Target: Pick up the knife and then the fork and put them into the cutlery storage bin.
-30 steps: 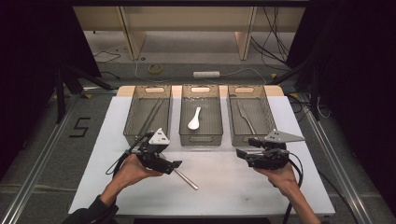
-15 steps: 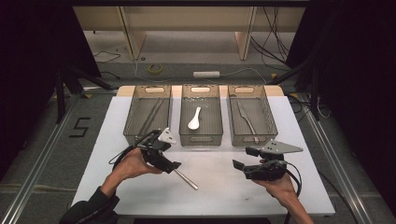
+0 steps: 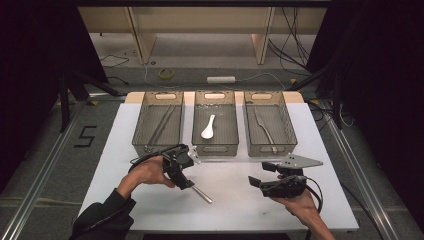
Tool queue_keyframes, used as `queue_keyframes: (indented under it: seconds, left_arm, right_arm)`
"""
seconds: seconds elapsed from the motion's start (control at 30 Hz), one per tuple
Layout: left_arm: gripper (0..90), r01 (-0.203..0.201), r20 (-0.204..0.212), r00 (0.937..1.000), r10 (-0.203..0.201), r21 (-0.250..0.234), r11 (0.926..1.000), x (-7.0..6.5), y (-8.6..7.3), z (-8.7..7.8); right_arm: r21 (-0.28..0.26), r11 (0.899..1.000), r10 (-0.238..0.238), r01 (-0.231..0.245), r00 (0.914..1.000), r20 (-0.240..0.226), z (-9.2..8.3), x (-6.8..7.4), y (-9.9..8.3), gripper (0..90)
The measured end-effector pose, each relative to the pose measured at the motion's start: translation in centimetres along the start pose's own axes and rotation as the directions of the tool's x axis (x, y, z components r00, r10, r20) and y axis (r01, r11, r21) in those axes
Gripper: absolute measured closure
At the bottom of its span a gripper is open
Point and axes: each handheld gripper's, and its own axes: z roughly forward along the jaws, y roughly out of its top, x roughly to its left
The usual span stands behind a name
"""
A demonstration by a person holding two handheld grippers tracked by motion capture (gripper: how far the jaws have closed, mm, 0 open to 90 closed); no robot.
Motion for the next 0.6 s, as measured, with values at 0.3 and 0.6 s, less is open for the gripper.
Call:
queue_keyframes:
  seconds: [0.3, 0.6]
  left_arm:
    - [39.7, -0.087, 0.017, 0.9961, 0.086, 0.048, 0.9950, -0.3, -0.2, 1.5]
    - [45.2, -0.146, 0.028, 0.9892, 0.144, 0.084, 0.9857, -0.4, 0.0, 2.1]
  right_arm:
    - [0.001, 1.000, -0.004, 0.004, 1.0000, -0.009, 0.1, 0.1, 0.0, 26.6]
    - [-0.005, 1.000, -0.010, 0.009, 0.9998, -0.019, 0.1, 0.3, 0.0, 25.4]
